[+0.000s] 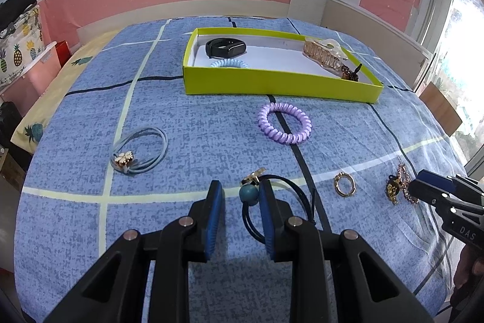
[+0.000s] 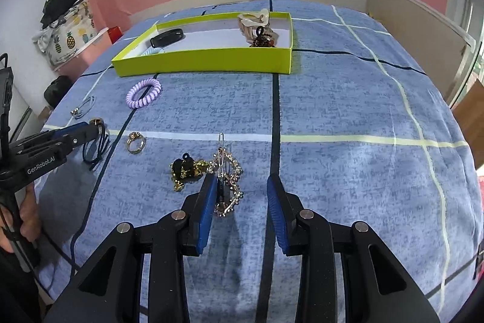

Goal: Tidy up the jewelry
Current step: 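Grasp the black bead hair tie with the left tool while the right grasps a gold necklace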

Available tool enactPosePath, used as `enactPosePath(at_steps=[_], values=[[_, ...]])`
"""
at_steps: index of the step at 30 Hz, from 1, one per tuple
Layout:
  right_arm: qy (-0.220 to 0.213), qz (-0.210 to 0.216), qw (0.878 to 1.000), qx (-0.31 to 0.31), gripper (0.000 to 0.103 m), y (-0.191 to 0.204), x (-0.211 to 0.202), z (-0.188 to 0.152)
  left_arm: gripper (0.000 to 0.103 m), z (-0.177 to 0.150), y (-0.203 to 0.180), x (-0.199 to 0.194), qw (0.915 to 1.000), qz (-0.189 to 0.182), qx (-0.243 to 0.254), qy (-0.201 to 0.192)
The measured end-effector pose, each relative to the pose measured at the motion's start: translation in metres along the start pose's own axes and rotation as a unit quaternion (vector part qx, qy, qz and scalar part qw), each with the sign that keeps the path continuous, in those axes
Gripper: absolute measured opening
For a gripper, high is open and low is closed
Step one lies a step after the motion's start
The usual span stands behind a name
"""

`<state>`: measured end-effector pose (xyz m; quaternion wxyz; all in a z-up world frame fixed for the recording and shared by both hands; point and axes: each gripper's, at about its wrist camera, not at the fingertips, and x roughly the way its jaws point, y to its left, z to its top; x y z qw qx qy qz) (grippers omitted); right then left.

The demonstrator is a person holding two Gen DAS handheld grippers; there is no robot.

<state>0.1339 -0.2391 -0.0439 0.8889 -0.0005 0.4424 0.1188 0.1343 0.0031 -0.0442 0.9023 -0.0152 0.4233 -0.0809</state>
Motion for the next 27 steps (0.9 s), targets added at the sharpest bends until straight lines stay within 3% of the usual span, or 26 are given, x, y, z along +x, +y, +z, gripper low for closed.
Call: enactPosePath(at_steps=[4,6,16,18,27], values=[[0.000,0.008,0.999,-0.031,0.033,0.009,0.005,0.003,0.021,0.000,-0.001,0.001,1.0000,0.001,0.003,0.000],[0.000,0.009,0.999,-0.039,0.022,0.011,0.008,0.003,0.014,0.001,-0.002,0.001,1.0000,0.004,0.006,0.001],[-0.008,0.008,0.999,-0.048,0.019,0.011,0.004,-0.002,0.014,-0.001,-0.003,-0.003,0.9999,0.000,0.008,-0.006],[-0.013,0.010,0.999,-0.045,0.014,0.010,0.001,-0.003,0.014,-0.003,-0.003,-0.006,0.9999,-0.003,0.009,-0.008],[-0.019,0.015,0.999,-0.045,0.014,0.009,-0.009,-0.009,0.014,-0.010,-0.005,-0.017,0.9998,-0.009,0.009,-0.013]])
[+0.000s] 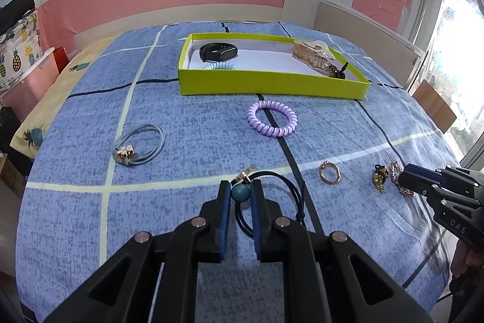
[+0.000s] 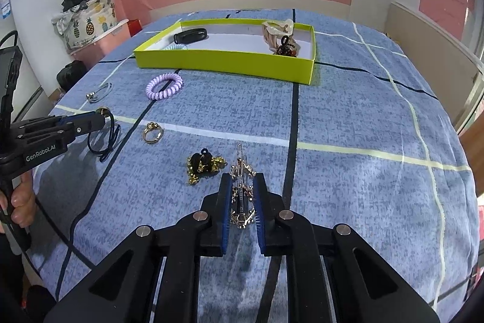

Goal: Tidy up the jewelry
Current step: 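Grasp the black bead hair tie with the left tool while the right grasps a gold necklace, then lift the gold necklace with the right tool while the left holds the hair tie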

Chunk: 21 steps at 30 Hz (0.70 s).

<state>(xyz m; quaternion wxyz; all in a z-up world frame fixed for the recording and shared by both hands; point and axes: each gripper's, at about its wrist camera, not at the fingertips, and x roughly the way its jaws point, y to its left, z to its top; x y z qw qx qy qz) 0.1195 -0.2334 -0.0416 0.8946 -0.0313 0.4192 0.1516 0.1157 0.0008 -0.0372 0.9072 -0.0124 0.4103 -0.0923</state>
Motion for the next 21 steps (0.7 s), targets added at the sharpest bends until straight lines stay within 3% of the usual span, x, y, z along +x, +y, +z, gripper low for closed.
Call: enactPosePath(at_steps=[11,12,13,21], values=[[-0.037,0.016,0.999,0.011,0.014,-0.002,-0.025,0.004,0.014,0.001,-0.006,-0.028,0.9996,-0.016,0.001,-0.023],[-0.043,0.018,0.999,0.012,0.012,-0.003,-0.028,0.006,0.014,0.002,-0.007,-0.030,0.9995,-0.018,0.002,-0.025],[-0.045,0.021,0.999,0.014,0.000,-0.003,-0.030,0.008,0.014,0.003,-0.008,-0.032,0.9994,-0.019,0.003,-0.028],[-0.055,0.032,0.998,0.005,0.000,-0.004,-0.031,0.019,0.014,0.014,-0.012,-0.045,0.9987,-0.012,0.008,-0.048]])
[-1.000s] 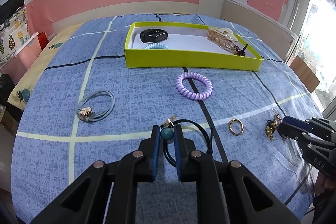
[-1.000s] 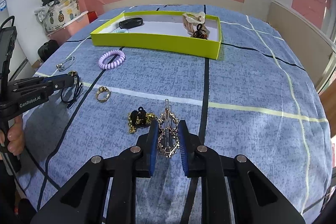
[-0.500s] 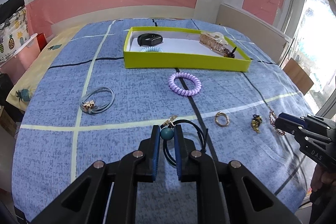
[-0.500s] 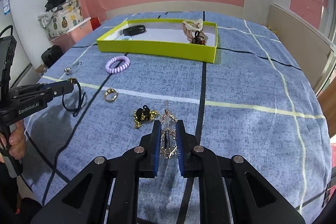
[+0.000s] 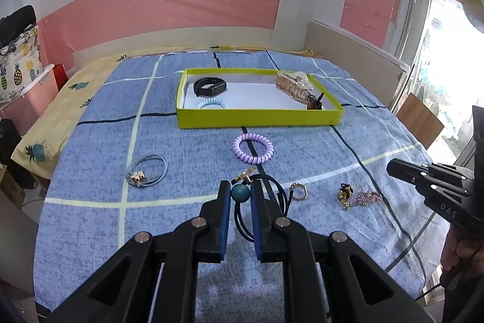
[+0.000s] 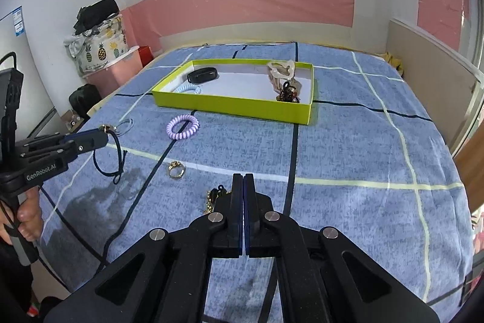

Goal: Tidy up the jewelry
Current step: 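Lift the gold necklace with the right tool while the left holds the hair tie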

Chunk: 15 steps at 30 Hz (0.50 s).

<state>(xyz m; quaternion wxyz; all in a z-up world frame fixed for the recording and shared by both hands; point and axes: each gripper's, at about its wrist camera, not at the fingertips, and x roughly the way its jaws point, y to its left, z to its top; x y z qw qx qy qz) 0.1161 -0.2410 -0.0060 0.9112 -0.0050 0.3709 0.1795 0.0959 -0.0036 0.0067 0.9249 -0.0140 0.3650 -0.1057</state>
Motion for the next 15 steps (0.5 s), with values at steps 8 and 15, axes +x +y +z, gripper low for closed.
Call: enactPosePath(at_steps=[8,15], values=[[0.032,0.020,0.998,-0.040,0.030,-0.006,0.013,-0.011,0.014,-0.001,0.002,0.000,1.0000,0.000,-0.004,0.004],[0.071,0.028,0.991,-0.113,0.033,0.000,0.030,-0.023,0.014,-0.002,0.002,0.003,0.9999,-0.003,-0.006,0.009]])
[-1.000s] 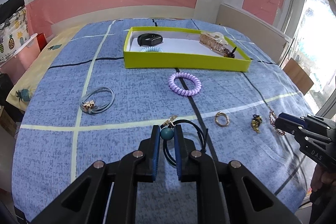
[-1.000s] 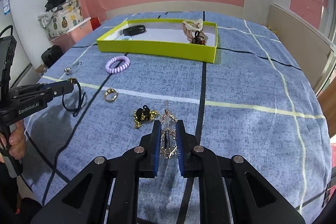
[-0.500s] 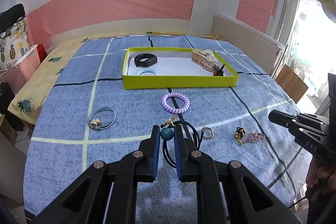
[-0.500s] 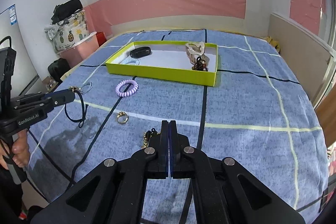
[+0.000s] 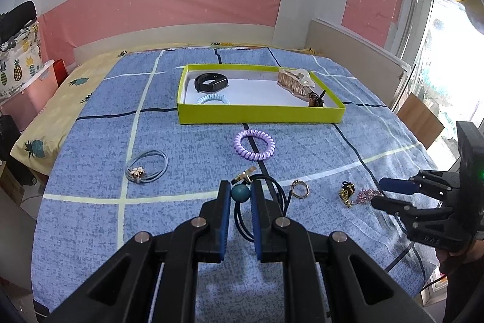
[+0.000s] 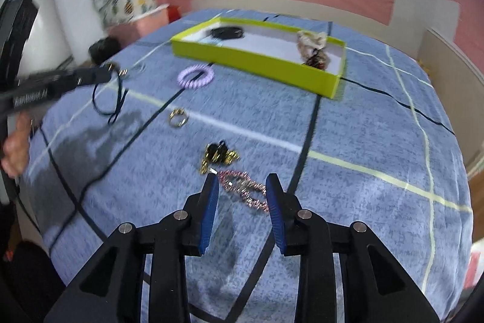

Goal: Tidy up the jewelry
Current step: 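Lift the gold necklace with the right tool while the left holds the hair tie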

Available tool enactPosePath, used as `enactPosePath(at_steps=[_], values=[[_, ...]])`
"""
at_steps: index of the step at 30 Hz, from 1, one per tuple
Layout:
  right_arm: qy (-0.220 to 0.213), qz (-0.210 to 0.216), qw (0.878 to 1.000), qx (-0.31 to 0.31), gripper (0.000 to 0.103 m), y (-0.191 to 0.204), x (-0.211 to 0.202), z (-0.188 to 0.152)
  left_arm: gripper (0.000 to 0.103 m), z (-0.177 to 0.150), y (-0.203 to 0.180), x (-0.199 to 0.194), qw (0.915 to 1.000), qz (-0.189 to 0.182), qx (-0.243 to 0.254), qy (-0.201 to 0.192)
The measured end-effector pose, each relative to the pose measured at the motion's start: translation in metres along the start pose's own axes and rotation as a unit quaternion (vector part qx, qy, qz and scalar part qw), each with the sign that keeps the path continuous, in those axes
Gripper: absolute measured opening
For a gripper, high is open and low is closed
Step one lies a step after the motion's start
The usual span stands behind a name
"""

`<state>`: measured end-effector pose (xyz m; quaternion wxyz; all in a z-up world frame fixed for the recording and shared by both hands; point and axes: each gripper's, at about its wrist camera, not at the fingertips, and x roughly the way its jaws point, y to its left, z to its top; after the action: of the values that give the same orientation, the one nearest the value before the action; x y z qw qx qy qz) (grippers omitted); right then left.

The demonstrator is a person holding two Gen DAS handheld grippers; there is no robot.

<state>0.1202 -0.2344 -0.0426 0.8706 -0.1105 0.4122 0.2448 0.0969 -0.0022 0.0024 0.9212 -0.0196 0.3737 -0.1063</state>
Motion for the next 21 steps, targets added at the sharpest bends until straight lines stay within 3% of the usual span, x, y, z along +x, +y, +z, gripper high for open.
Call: enactPosePath(at_steps=[7,13,21], values=[[0.014,-0.003,1.000,-0.013,0.032,-0.001,0.010,0.002,0.014,-0.001,0.000,0.004,1.0000,0.000,-0.001,0.005],[-0.002,-0.003,1.000,0.002,0.012,-0.002,0.002,0.004,0.014,0.000,-0.001,0.005,1.0000,0.001,0.000,0.006],[-0.020,-0.007,0.999,0.038,0.011,-0.007,-0.007,0.004,0.014,0.001,-0.004,0.004,1.0000,-0.002,0.000,0.006]])
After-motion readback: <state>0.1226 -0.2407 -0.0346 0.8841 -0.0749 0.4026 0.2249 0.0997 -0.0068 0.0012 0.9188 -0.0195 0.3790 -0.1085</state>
